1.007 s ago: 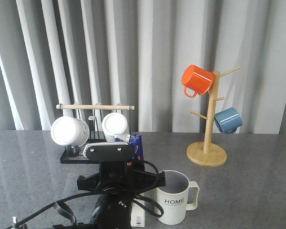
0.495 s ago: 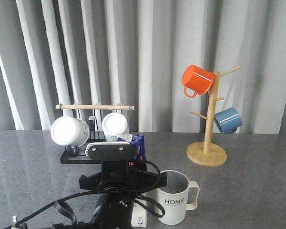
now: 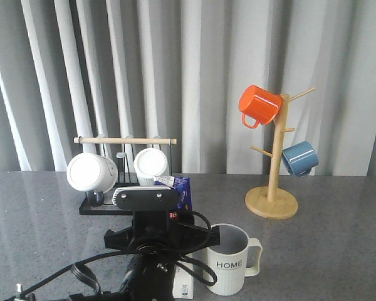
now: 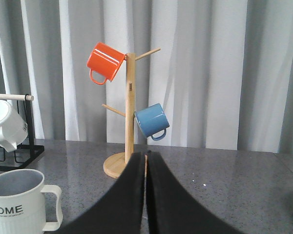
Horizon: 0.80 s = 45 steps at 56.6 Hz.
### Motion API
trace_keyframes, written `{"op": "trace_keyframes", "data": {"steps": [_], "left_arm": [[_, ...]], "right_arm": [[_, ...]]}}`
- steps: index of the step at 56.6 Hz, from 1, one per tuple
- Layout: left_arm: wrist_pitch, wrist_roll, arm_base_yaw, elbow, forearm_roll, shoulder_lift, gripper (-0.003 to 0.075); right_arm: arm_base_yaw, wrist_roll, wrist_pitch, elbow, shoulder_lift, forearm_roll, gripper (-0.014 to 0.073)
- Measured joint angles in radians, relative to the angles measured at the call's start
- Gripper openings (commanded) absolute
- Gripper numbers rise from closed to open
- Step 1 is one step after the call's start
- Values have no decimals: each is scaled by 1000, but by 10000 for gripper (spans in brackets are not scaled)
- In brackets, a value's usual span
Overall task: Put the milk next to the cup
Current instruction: 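Carry the milk carton with the left gripper toward the mug, then lower the carton beside the mug and open the left gripper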
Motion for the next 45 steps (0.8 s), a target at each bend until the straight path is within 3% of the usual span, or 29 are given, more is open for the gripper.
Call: {"op": "trace_keyframes", "data": {"steps": [7, 13, 45], "left_arm": [[26, -2, 0, 0, -7, 0, 648], [42, 10, 0, 0, -10, 0, 732], [62, 42, 0, 0, 45, -90, 666]], "right_arm": [[0, 0, 0, 0, 0, 0, -3], [0, 0, 0, 0, 0, 0, -3], [0, 0, 0, 0, 0, 0, -3]]}}
